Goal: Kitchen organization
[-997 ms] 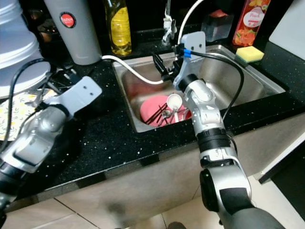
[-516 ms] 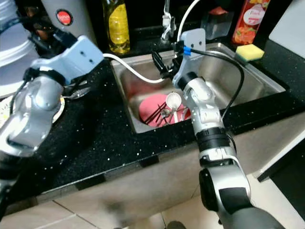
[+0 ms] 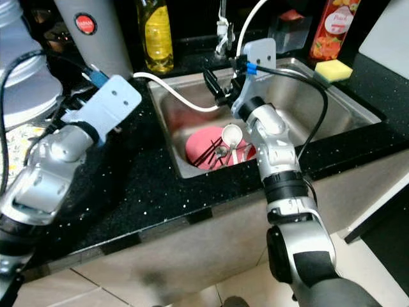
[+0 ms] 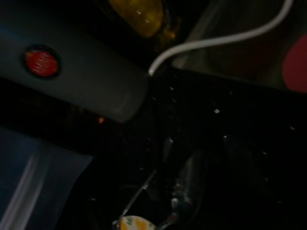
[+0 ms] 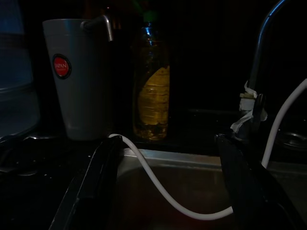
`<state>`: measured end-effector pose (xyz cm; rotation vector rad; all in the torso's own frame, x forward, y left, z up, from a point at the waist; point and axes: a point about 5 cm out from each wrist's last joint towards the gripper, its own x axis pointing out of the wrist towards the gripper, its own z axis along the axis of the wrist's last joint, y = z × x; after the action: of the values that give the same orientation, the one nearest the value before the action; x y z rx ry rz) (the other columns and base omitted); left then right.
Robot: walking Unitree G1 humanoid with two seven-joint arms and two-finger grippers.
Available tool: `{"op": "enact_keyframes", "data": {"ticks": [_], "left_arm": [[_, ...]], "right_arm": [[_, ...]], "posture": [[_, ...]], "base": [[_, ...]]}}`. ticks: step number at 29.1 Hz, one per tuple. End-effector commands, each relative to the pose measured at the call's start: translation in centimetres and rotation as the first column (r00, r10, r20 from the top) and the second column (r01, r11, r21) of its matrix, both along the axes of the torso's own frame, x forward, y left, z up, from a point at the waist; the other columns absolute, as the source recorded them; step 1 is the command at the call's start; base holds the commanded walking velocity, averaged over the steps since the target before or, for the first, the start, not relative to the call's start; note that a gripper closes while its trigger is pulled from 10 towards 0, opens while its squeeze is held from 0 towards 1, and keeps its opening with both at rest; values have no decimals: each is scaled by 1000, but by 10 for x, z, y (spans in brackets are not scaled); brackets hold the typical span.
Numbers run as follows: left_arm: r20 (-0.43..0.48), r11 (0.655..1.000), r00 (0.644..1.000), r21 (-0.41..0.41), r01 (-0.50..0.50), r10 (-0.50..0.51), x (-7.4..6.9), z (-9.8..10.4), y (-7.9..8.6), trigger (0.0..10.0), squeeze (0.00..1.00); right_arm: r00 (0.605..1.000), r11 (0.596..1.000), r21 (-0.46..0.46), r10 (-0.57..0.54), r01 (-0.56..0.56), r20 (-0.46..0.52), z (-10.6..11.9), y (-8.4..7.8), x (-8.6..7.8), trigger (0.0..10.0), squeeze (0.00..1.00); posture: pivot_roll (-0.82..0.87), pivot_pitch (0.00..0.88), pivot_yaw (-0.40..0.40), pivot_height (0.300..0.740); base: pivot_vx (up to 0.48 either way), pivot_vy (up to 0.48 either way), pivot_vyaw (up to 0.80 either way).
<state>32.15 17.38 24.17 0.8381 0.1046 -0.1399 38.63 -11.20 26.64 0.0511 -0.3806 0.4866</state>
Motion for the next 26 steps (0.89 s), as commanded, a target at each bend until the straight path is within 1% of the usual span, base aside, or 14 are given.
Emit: {"op": "enact_keyframes", "data": {"ticks": [1, 3, 4, 7, 9, 11, 12, 14, 18, 19, 20, 21, 22, 26], "left_arm": [[-58, 1000, 998, -4, 7, -7, 4, -9, -2, 10000, 1000], [-77, 1000, 997, -3, 4, -4, 5, -11, -1, 10000, 1000], [-80, 1000, 997, 28, -13, 15, 9, -13, 1, 10000, 0], [-120, 998, 992, 58, -23, 30, 18, -24, 6, 10000, 0], [-136, 998, 990, 55, -23, 30, 20, -27, 7, 10000, 0], [-161, 995, 985, 80, -51, 63, 26, -36, 15, 10000, 0], [-161, 995, 985, 80, -51, 63, 26, -36, 15, 10000, 0], [-185, 992, 978, 98, -79, 96, 32, -44, 23, 10000, 0], [-203, 991, 973, 101, -93, 112, 36, -49, 27, 10000, 0], [-207, 989, 971, 106, -101, 121, 38, -50, 29, 2549, 0], [-207, 989, 971, 106, -101, 121, 38, -50, 29, 2549, 0], [-204, 986, 970, 122, -112, 135, 39, -52, 31, 0, 0], [-201, 984, 969, 132, -119, 144, 40, -53, 33, 0, 0], [-200, 983, 968, 126, -131, 155, 41, -56, 35, 0, 0]], "right_arm": [[1000, 1000, 4, 17, -17, 2, 4, 4, 0, 10000, 0], [1000, 1000, 4, 17, -17, 2, 4, 4, 0, 10000, 0], [1000, 1000, 4, 17, -17, 2, 4, 4, 0, 10000, 0], [1000, 1000, 6, 17, -17, 3, 4, 4, 0, 10000, 0], [1000, 1000, 6, 17, -17, 3, 4, 4, 0, 10000, 0], [1000, 1000, 6, 13, -13, 4, 5, 3, 0, 10000, 0], [1000, 1000, 6, 13, -13, 4, 5, 3, 0, 10000, 0], [1000, 1000, 6, 9, -9, 6, 5, 2, 0, 10000, 0], [1000, 1000, 6, 6, -6, 8, 6, 1, -1, 10000, 0], [1000, 1000, 6, 4, -4, 9, 6, 0, -1, 10000, 0], [1000, 1000, 6, 4, -4, 9, 6, 0, -1, 10000, 0], [1000, 1000, 7, 3, -3, 10, 6, 0, -1, 10000, 0], [1000, 1000, 7, 1, -1, 10, 7, -1, -1, 10000, 0], [1000, 1000, 8, 0, 0, 11, 7, -1, -1, 10000, 0]], "posture": [[45, 16, -23, 740], [45, 16, -23, 740], [41, 19, -23, 740], [39, 20, -21, 740], [39, 20, -21, 740], [31, 23, -18, 740], [31, 23, -18, 740], [31, 23, -18, 740], [25, 23, -15, 740], [25, 23, -15, 740], [25, 23, -15, 740], [19, 23, -12, 740], [18, 23, -12, 740], [20, 22, -14, 740]], "base": [[0, 0, 0], [0, 0, 0], [0, 0, 0], [0, 0, 0], [0, 0, 0], [0, 0, 0], [0, 0, 0], [0, 0, 0], [0, 0, 0], [0, 0, 0], [0, 0, 0], [0, 0, 0], [0, 0, 0], [0, 0, 0]]}}
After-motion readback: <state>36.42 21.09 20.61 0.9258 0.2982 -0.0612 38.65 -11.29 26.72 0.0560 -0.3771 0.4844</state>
